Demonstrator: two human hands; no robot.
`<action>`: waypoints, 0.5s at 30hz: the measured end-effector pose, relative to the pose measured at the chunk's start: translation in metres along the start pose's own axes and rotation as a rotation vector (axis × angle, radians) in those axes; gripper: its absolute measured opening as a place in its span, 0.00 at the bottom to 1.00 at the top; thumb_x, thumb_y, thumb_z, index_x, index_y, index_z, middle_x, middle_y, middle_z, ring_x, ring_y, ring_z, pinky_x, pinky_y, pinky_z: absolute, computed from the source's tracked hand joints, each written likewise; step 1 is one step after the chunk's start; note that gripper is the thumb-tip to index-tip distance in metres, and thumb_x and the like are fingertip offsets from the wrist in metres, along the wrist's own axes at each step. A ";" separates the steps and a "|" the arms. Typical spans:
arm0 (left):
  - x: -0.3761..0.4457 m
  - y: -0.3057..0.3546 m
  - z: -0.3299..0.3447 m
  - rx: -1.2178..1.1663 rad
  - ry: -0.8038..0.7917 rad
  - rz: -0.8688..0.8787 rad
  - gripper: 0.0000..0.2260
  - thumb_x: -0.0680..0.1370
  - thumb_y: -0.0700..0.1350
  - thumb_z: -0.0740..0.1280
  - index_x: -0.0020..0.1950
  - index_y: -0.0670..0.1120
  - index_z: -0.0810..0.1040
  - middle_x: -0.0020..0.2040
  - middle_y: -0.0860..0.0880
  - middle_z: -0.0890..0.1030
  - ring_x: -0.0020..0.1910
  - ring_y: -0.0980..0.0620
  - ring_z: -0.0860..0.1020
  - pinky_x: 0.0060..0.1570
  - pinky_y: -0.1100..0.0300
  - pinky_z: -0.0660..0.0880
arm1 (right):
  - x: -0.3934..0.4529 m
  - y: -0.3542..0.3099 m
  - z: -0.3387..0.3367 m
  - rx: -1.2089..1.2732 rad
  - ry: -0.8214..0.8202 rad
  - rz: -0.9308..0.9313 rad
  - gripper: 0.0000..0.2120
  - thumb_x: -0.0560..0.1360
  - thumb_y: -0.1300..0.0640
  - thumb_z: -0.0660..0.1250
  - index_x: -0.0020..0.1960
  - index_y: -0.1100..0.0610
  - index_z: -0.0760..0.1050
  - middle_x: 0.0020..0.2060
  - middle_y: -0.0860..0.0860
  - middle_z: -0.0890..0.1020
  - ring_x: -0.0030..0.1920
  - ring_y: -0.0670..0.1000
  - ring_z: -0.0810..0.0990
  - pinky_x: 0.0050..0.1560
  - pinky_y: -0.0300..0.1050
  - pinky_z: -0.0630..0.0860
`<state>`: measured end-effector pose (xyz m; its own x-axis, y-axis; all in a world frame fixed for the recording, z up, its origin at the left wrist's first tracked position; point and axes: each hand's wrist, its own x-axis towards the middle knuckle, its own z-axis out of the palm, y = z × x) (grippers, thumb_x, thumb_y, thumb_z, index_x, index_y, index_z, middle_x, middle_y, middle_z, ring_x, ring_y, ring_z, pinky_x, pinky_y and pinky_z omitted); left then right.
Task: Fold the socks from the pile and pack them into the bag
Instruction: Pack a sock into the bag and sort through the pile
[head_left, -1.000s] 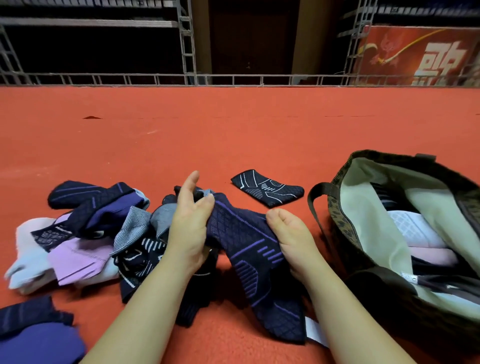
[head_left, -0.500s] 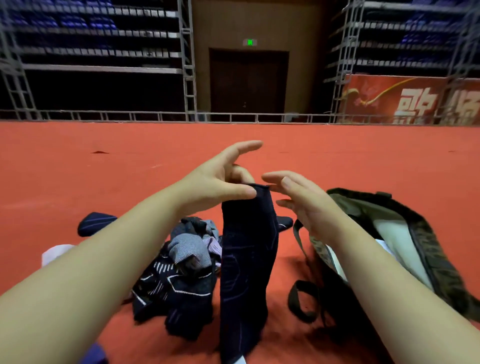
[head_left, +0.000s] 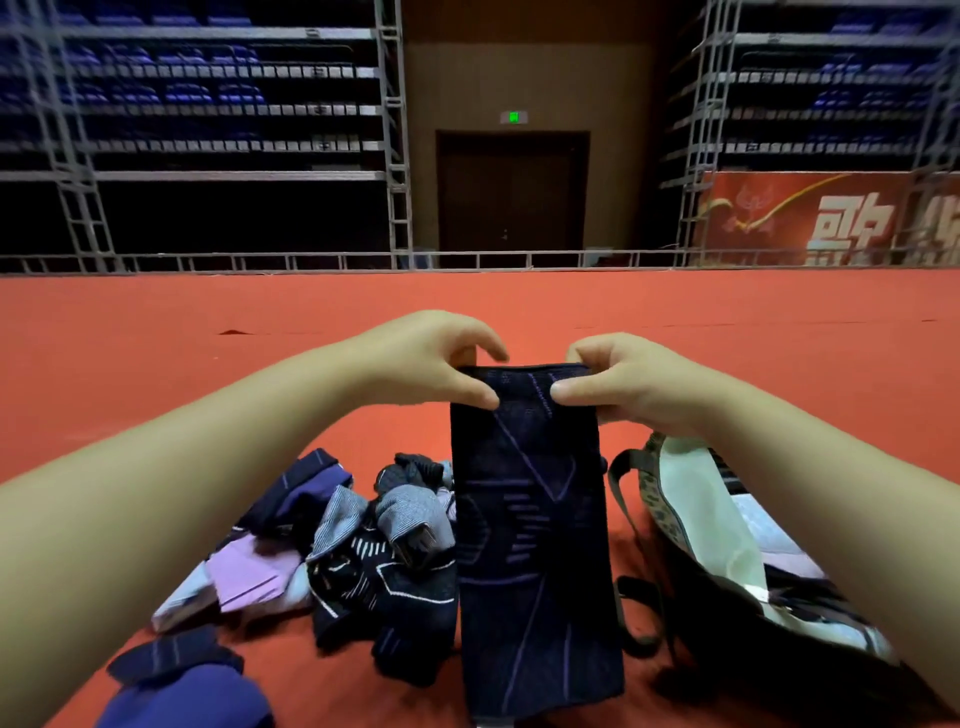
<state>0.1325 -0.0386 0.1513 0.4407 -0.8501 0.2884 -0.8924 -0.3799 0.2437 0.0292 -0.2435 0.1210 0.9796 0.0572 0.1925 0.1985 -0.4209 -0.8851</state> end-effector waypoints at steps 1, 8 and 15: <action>0.007 0.000 0.001 0.048 0.041 -0.055 0.18 0.72 0.53 0.73 0.60 0.54 0.77 0.43 0.56 0.75 0.43 0.54 0.74 0.42 0.60 0.69 | 0.007 0.001 -0.002 -0.021 0.062 -0.003 0.13 0.74 0.65 0.68 0.35 0.57 0.67 0.27 0.47 0.76 0.31 0.45 0.77 0.37 0.41 0.76; 0.058 -0.008 0.001 0.155 0.167 -0.083 0.08 0.73 0.51 0.71 0.46 0.48 0.77 0.41 0.51 0.73 0.44 0.49 0.73 0.36 0.57 0.66 | 0.039 0.003 -0.021 -0.271 0.402 -0.141 0.14 0.70 0.62 0.73 0.36 0.54 0.68 0.27 0.48 0.71 0.29 0.47 0.69 0.33 0.43 0.65; 0.005 -0.019 0.087 -0.283 -0.295 -0.069 0.09 0.74 0.44 0.72 0.44 0.48 0.72 0.38 0.53 0.74 0.36 0.57 0.72 0.38 0.60 0.69 | -0.013 0.057 0.011 -0.602 -0.209 0.190 0.09 0.69 0.59 0.74 0.38 0.50 0.75 0.33 0.46 0.76 0.35 0.45 0.73 0.40 0.44 0.69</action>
<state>0.1428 -0.0675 0.0675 0.4146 -0.9100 -0.0057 -0.7816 -0.3593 0.5099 0.0283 -0.2578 0.0633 0.9932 0.0808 -0.0834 0.0294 -0.8699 -0.4924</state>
